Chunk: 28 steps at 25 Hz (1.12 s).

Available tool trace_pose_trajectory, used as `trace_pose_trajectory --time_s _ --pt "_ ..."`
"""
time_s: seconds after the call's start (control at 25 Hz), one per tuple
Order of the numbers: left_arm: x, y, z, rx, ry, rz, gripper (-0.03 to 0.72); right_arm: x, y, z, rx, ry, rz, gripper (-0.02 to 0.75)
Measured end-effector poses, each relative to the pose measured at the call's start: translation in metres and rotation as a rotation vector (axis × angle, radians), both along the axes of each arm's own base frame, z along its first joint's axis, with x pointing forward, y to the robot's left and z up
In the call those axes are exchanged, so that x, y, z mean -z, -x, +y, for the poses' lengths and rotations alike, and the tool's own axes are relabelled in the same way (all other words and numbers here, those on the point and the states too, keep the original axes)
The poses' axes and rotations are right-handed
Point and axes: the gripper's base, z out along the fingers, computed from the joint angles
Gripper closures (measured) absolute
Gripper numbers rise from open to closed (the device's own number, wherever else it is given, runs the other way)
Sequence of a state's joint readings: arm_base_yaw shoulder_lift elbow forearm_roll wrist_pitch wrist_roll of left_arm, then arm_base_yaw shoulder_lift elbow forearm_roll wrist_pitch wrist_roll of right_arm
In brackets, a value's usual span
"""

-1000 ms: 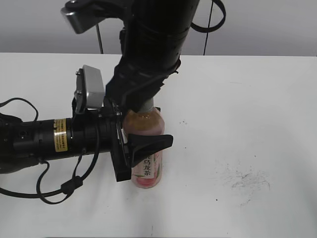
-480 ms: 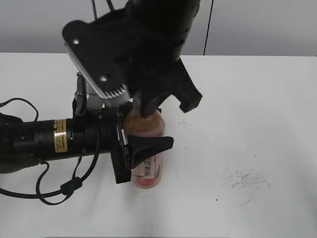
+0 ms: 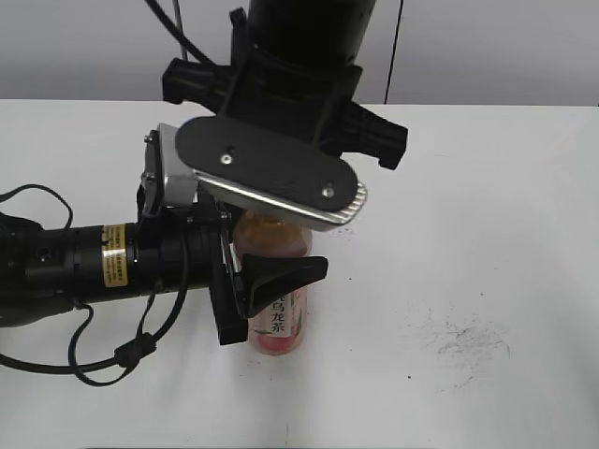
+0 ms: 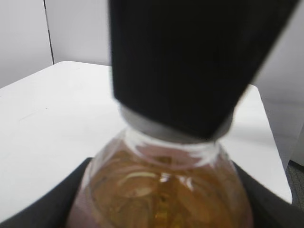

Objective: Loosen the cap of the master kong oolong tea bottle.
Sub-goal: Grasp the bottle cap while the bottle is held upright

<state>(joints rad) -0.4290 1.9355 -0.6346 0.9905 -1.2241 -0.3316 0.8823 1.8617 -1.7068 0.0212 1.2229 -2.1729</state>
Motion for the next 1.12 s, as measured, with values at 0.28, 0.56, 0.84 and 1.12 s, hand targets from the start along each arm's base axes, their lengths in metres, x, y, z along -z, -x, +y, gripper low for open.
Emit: trace_pose_trajectory --time_s 0.28,0.56,0.84,1.12 --pt "-0.0001 0.0 0.0 0.0 0.001 0.001 0.243 0.0018 -0.0001 -0.0007 0.648 -0.099 0.144 0.186" --pt "-0.0001 0.0 0.0 0.0 0.001 0.001 0.243 0.0019 -0.0008 -0.0012 1.279 -0.206 0.279 0.154" --pt "-0.0001 0.0 0.0 0.0 0.001 0.001 0.243 0.0018 -0.0013 -0.0017 1.874 -0.315 0.407 0.161" --pt "-0.0001 0.0 0.0 0.0 0.001 0.001 0.243 0.0018 -0.0018 -0.0021 2.067 -0.353 0.444 0.164"
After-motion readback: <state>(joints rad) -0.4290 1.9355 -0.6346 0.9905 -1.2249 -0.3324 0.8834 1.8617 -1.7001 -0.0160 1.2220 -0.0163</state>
